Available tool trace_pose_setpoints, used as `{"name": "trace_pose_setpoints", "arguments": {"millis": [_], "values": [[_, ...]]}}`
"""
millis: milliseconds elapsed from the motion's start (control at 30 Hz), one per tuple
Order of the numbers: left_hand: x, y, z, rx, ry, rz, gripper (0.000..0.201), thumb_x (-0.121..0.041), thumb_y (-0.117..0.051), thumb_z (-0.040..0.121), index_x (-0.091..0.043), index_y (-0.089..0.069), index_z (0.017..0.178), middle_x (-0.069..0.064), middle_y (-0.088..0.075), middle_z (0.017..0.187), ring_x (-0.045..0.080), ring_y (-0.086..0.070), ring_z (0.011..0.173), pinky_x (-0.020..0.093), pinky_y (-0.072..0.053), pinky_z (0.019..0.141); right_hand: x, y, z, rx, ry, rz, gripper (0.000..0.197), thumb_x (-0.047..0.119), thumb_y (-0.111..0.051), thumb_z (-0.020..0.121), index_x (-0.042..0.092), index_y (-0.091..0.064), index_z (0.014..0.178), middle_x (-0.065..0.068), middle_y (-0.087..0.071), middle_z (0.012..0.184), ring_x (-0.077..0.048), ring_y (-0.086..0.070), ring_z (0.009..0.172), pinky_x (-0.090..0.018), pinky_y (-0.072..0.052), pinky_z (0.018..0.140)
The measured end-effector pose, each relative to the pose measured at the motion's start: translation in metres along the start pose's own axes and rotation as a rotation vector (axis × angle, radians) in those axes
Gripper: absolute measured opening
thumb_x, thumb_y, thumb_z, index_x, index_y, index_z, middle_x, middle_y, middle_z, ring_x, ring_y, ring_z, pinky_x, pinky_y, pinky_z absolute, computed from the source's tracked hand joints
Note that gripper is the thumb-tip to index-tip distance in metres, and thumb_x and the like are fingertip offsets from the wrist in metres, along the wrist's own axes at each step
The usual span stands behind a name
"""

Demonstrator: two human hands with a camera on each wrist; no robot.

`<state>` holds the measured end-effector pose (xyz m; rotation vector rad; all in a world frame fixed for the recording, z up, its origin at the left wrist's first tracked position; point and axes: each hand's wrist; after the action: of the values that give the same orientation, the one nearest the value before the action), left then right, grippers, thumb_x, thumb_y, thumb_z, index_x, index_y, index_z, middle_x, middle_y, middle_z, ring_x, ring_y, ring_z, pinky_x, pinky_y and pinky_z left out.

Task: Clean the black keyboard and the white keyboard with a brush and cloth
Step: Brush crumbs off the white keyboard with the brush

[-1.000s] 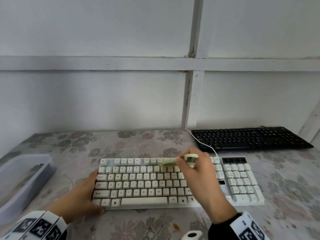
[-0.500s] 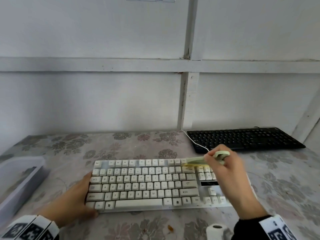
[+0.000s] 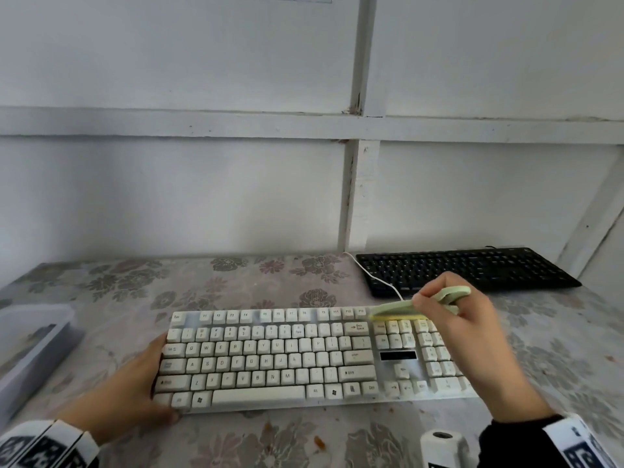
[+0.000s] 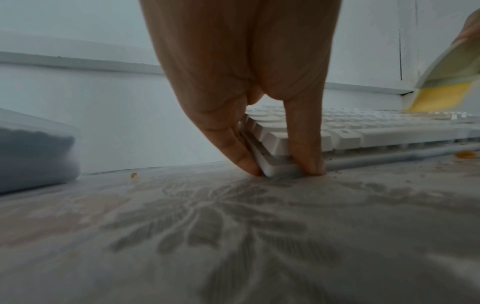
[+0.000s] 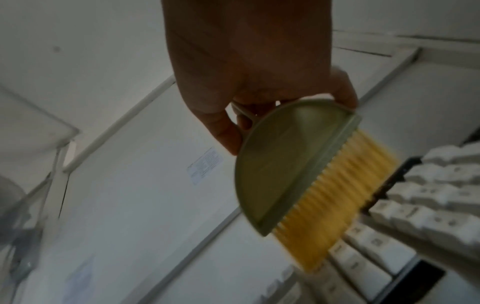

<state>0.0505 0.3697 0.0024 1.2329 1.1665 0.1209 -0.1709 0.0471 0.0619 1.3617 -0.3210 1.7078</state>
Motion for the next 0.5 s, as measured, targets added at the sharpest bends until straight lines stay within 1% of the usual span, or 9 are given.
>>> {"name": "trace_pose_setpoints", "arguments": {"millis": [67,100,200,267,333,400,433,467,500], "values": [[0.0,0.0,0.001,-0.004,0.006,0.019,0.099,-0.045,-0.067,0.033,-0.088,0.004,0.088,-0.028,-0.044,0.109,-0.006,-0.051,0.095,0.011,-0.042,0.074,0.002,0.002,-0.002,0.036,-0.054,0.085,0.017,0.008,-0.064,0.085,0.012,-0.057,0.07,-0.014,-0.054,0.07,-0.017,-0.044,0.063,-0.031,-0.036,0.06],[0.001,0.0,0.001,-0.002,0.008,0.03,0.099,-0.045,-0.067,0.034,-0.087,0.004,0.088,-0.028,-0.044,0.109,-0.006,-0.051,0.095,0.011,-0.042,0.074,-0.001,0.006,-0.002,0.029,-0.07,0.073,0.016,0.008,-0.064,0.085,0.012,-0.057,0.07,-0.014,-0.053,0.069,-0.018,-0.044,0.063,-0.031,-0.036,0.06],[0.0,-0.001,0.001,0.014,0.001,0.075,0.102,-0.043,-0.072,0.037,-0.084,-0.002,0.098,-0.029,-0.043,0.107,-0.006,-0.051,0.093,0.01,-0.041,0.073,-0.014,0.024,0.003,-0.039,-0.105,-0.019,0.019,0.011,-0.065,0.085,0.017,-0.059,0.068,-0.005,-0.058,0.071,-0.018,-0.05,0.067,-0.031,-0.038,0.062],[-0.002,-0.002,0.002,0.012,0.002,0.094,0.095,-0.028,-0.081,0.05,-0.068,-0.016,0.107,-0.031,-0.04,0.104,-0.006,-0.049,0.09,0.008,-0.038,0.071,-0.017,0.036,0.007,-0.098,-0.122,-0.084,0.017,0.012,-0.065,0.085,0.016,-0.059,0.069,-0.005,-0.059,0.073,-0.019,-0.051,0.069,-0.032,-0.038,0.062],[-0.002,-0.004,0.003,0.005,-0.006,0.107,0.086,-0.017,-0.08,0.062,-0.056,-0.017,0.104,-0.032,-0.039,0.102,-0.011,-0.047,0.088,0.005,-0.037,0.068,-0.022,0.048,0.013,-0.182,-0.145,-0.148,0.017,0.011,-0.064,0.085,0.016,-0.058,0.07,-0.006,-0.058,0.074,-0.021,-0.05,0.07,-0.033,-0.038,0.063],[-0.001,-0.005,0.004,0.003,-0.013,0.118,0.084,-0.015,-0.078,0.065,-0.054,-0.015,0.105,-0.033,-0.037,0.103,-0.014,-0.044,0.088,0.002,-0.036,0.068,-0.023,0.054,0.016,-0.288,-0.16,-0.265,0.014,0.015,-0.063,0.084,0.019,-0.056,0.072,-0.006,-0.056,0.072,-0.028,-0.05,0.073,-0.043,-0.042,0.07],[0.0,-0.005,0.003,0.001,-0.015,0.119,0.085,-0.016,-0.078,0.065,-0.054,-0.014,0.108,-0.032,-0.038,0.105,-0.014,-0.044,0.09,0.001,-0.035,0.069,-0.019,0.053,0.016,-0.334,-0.145,-0.352,0.01,0.019,-0.062,0.082,0.022,-0.055,0.075,-0.006,-0.056,0.073,-0.032,-0.051,0.075,-0.051,-0.042,0.073],[0.001,-0.005,0.003,0.004,-0.007,0.114,0.087,-0.018,-0.078,0.065,-0.052,-0.013,0.112,-0.031,-0.039,0.108,-0.011,-0.045,0.093,0.001,-0.034,0.07,-0.013,0.05,0.014,-0.355,-0.117,-0.41,0.009,0.021,-0.061,0.081,0.024,-0.054,0.076,-0.006,-0.057,0.074,-0.034,-0.051,0.078,-0.056,-0.041,0.076],[0.001,-0.004,0.003,0.005,0.003,0.106,0.089,-0.02,-0.078,0.064,-0.049,-0.012,0.116,-0.028,-0.041,0.111,-0.008,-0.046,0.097,0.002,-0.034,0.071,-0.003,0.045,0.012,-0.345,-0.072,-0.411,0.012,0.019,-0.061,0.082,0.023,-0.054,0.074,-0.006,-0.058,0.076,-0.034,-0.052,0.08,-0.054,-0.042,0.077]]}}
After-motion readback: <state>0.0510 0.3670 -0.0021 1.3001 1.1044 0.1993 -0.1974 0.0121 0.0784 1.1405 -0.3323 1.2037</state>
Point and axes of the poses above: each hand's wrist, its own z-axis towards the middle knuckle, its own y-axis out of the back of the hand, x = y × z
